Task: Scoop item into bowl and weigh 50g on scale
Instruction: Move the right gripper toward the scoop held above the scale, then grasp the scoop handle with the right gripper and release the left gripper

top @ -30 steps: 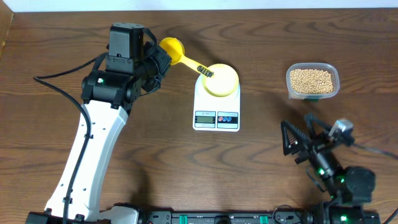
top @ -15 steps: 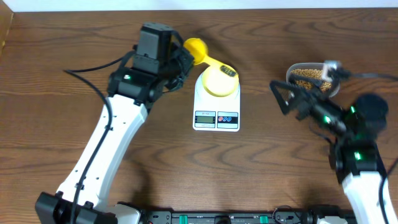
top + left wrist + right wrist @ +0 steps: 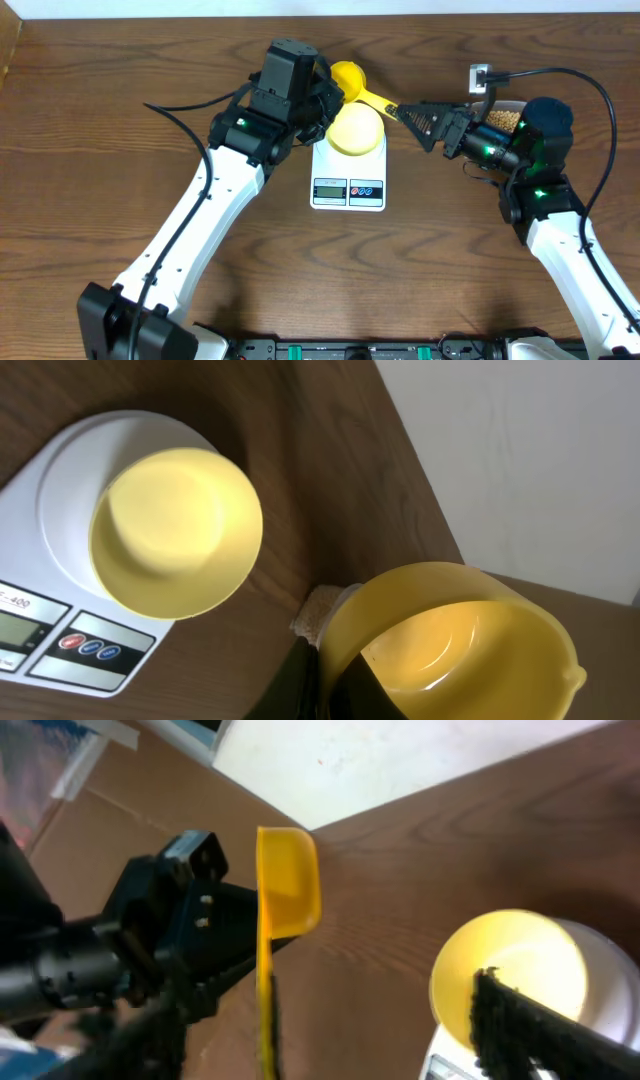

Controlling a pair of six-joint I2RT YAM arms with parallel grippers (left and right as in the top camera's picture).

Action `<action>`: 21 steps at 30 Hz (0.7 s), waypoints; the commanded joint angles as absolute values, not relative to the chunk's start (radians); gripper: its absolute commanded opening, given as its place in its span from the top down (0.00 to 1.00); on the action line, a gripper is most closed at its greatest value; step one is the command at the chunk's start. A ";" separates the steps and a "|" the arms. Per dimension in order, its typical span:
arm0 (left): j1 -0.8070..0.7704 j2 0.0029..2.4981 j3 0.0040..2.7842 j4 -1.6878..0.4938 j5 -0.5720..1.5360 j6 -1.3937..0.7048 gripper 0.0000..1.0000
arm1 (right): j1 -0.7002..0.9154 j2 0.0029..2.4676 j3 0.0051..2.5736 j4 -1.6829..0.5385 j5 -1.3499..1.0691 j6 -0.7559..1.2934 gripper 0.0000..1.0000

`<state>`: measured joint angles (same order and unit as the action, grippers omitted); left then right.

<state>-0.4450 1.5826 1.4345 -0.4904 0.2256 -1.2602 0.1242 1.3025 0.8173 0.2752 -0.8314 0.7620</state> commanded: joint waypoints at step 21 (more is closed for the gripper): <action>-0.539 1.590 1.428 -0.496 0.233 -1.312 0.92 | 0.245 1.301 0.841 0.347 -0.778 0.746 0.69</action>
<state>-0.5304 1.5867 1.4345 -0.4934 0.2260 -1.3094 0.2390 1.3025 0.8192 0.3450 -0.7876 0.7753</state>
